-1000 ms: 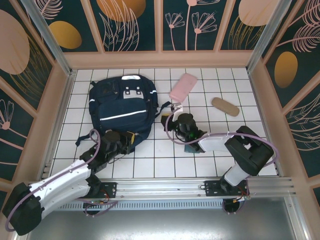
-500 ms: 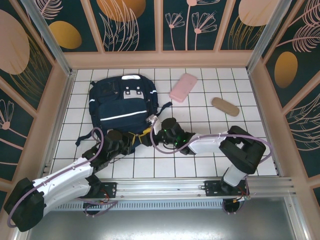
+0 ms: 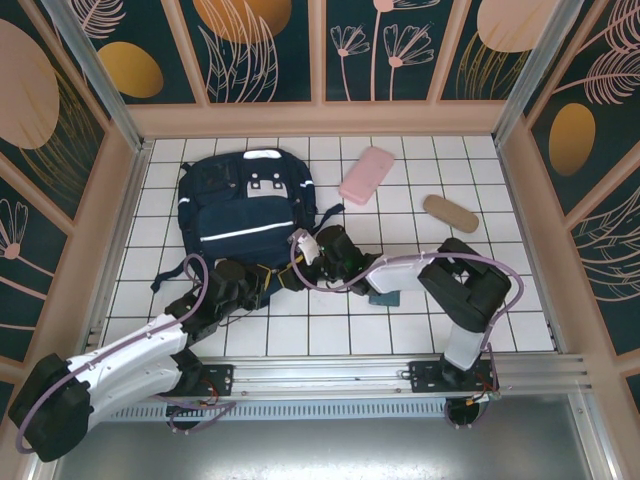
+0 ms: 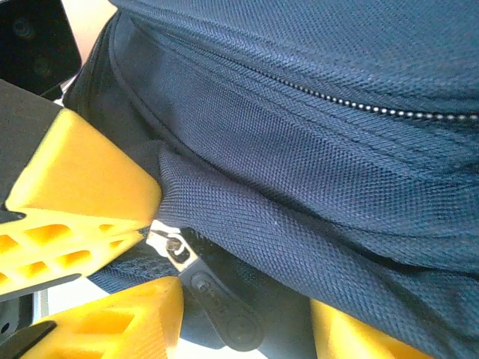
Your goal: Pack the student bag
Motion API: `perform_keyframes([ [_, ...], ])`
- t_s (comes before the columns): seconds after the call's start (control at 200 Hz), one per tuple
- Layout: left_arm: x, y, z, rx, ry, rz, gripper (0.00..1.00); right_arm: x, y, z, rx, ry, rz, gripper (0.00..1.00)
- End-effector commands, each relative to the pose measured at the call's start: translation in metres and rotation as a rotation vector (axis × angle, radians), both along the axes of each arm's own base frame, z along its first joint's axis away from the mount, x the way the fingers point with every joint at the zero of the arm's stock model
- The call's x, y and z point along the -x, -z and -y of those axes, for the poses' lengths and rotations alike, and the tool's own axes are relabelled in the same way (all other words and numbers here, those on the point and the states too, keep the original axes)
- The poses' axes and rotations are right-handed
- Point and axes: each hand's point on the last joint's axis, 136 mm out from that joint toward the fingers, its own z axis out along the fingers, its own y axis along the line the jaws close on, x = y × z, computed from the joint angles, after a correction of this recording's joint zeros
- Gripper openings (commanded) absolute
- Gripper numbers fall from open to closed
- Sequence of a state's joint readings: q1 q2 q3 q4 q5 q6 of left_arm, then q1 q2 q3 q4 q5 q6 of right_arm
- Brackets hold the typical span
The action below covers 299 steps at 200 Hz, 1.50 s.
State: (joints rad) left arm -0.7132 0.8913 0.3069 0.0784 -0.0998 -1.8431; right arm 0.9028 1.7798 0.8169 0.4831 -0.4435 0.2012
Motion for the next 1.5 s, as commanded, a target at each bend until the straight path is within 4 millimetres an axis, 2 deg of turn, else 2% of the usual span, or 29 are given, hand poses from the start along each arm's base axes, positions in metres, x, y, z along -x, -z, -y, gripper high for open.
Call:
perform_keyframes([
  [0.0, -0.016, -0.024, 0.0, 0.025, -0.029, 0.09, 0.0, 0.009, -0.004, -0.01, -0.019, -0.079, -0.014, 0.42],
  [0.11, -0.016, -0.023, 0.0, 0.025, -0.031, 0.088, 0.0, 0.008, -0.01, -0.011, -0.039, -0.074, -0.002, 0.34],
  [0.195, -0.015, -0.022, -0.001, 0.024, -0.032, 0.088, 0.0, 0.005, -0.016, -0.011, -0.049, -0.065, 0.008, 0.24],
  [0.325, -0.014, -0.021, -0.002, 0.024, -0.034, 0.084, 0.0, 0.003, -0.022, -0.008, -0.051, -0.039, 0.029, 0.18],
  [0.395, -0.013, -0.019, -0.003, 0.025, -0.035, 0.081, 0.0, 0.0, -0.023, -0.004, -0.042, -0.017, 0.047, 0.0],
  [0.621, -0.012, -0.017, -0.005, 0.019, -0.038, 0.077, 0.0, -0.009, -0.024, 0.006, -0.02, 0.053, 0.082, 0.0],
  [0.766, -0.011, -0.018, -0.011, 0.016, -0.048, 0.08, 0.0, -0.037, -0.009, 0.028, 0.063, 0.199, 0.104, 0.0],
  [0.901, -0.009, -0.023, -0.024, -0.004, -0.076, 0.091, 0.0, -0.061, 0.007, 0.057, 0.107, 0.326, 0.079, 0.0],
  [1.206, -0.001, -0.027, -0.048, -0.017, -0.13, 0.109, 0.0, -0.102, 0.033, 0.116, 0.236, 0.572, 0.085, 0.0],
  [1.361, 0.001, -0.03, -0.05, -0.023, -0.121, 0.121, 0.0, -0.121, 0.031, 0.138, 0.235, 0.673, 0.091, 0.0],
  [1.491, 0.003, -0.032, -0.048, -0.021, -0.1, 0.135, 0.0, -0.149, 0.028, 0.142, 0.233, 0.724, 0.106, 0.0],
])
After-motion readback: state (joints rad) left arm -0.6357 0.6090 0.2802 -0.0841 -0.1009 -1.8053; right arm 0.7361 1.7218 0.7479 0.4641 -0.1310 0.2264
